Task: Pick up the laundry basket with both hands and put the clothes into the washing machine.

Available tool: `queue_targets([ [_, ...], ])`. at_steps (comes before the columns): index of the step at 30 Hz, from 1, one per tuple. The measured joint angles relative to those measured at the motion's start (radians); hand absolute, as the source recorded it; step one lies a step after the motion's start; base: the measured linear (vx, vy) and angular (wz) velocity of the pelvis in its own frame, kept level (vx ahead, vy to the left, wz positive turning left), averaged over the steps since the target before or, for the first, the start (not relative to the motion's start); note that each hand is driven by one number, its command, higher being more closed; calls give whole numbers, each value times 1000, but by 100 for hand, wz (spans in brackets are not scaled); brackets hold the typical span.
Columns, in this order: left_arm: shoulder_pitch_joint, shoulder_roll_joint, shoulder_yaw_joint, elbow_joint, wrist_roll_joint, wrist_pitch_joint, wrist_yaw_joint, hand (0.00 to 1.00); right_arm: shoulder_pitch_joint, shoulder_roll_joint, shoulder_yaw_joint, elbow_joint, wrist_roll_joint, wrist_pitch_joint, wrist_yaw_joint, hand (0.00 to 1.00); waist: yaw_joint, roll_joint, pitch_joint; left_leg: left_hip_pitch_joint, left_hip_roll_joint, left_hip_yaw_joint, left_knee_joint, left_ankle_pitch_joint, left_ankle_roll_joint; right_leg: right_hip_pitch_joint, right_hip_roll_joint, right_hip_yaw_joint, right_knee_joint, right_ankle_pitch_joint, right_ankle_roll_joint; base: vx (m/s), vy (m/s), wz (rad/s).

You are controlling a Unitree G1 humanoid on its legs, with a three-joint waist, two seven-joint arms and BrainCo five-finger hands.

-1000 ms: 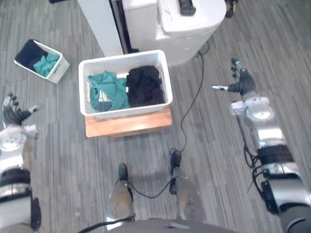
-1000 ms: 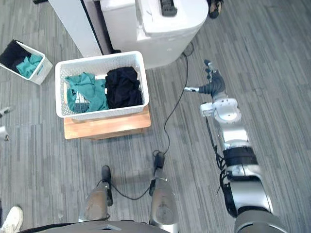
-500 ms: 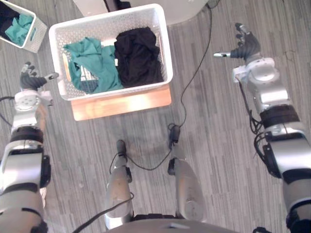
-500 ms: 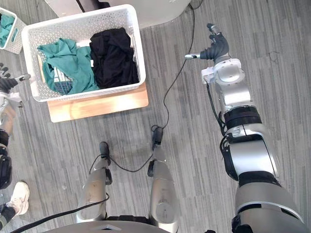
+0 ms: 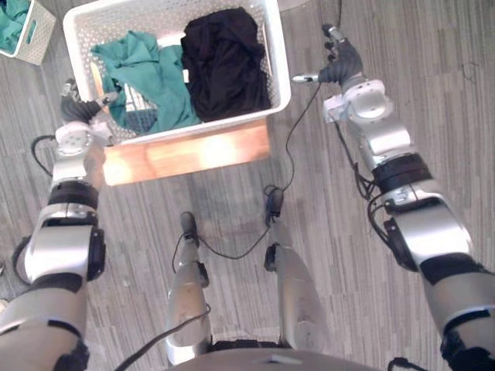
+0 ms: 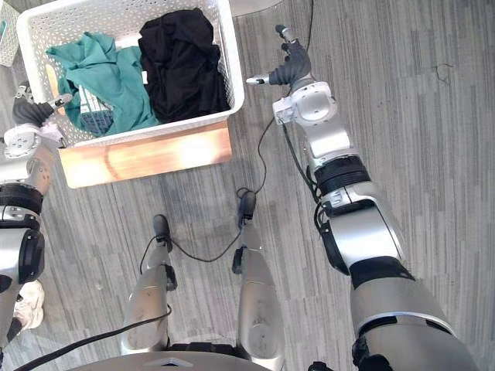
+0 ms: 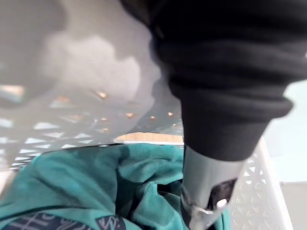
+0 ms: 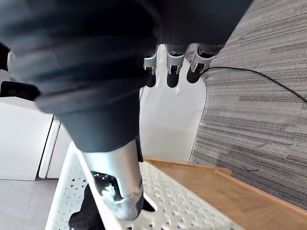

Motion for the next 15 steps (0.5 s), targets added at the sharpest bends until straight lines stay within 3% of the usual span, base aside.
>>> queue_targets([
  [15,-57,-6,-26,59,27,1,25,0,-30,64,-4,104,-37,23,-30,0,-4,0,0,-22,-7,-19,-18,34,2,-1,5,-9,-42,38,-9,-31,9,3],
])
